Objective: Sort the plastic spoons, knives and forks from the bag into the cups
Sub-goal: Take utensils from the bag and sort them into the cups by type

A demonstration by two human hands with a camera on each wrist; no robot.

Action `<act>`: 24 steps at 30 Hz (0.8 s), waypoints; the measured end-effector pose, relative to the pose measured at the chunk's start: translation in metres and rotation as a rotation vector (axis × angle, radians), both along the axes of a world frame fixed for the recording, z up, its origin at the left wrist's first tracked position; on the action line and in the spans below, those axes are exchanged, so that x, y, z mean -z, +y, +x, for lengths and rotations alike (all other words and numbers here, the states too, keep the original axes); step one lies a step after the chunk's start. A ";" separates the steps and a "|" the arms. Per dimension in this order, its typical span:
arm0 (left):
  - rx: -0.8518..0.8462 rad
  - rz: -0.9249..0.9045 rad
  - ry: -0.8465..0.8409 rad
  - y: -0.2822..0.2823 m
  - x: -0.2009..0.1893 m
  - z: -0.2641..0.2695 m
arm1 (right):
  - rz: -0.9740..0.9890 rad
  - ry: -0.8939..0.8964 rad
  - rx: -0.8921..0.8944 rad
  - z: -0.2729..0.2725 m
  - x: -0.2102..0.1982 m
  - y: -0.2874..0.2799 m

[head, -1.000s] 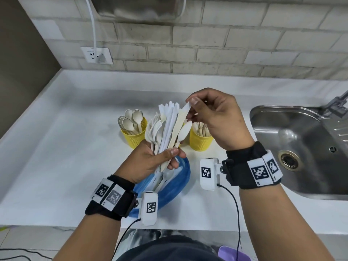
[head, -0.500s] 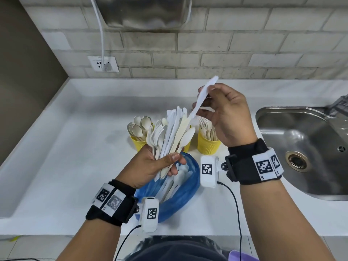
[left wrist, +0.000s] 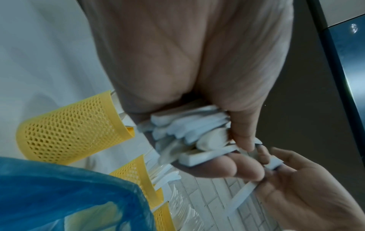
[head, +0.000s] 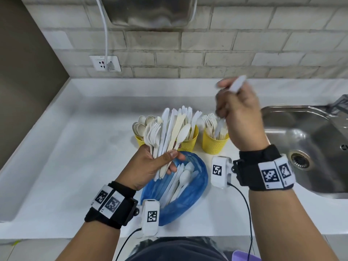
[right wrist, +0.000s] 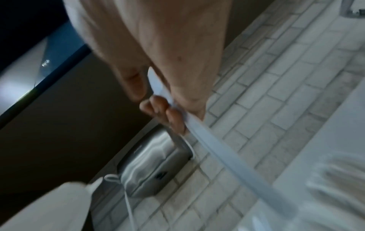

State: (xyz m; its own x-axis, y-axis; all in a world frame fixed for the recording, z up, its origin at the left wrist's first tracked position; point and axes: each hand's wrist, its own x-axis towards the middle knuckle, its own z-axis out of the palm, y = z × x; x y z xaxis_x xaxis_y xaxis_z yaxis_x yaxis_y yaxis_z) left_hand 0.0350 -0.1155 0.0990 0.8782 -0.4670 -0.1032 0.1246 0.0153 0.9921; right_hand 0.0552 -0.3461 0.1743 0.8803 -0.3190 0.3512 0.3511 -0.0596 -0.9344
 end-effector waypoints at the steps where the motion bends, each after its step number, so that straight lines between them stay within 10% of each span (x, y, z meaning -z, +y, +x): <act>1: 0.002 -0.006 0.000 0.001 0.000 0.000 | -0.098 0.071 -0.073 -0.001 0.006 0.006; 24: 0.037 0.098 -0.030 0.014 -0.009 0.024 | -0.132 0.201 -0.403 0.034 0.021 0.034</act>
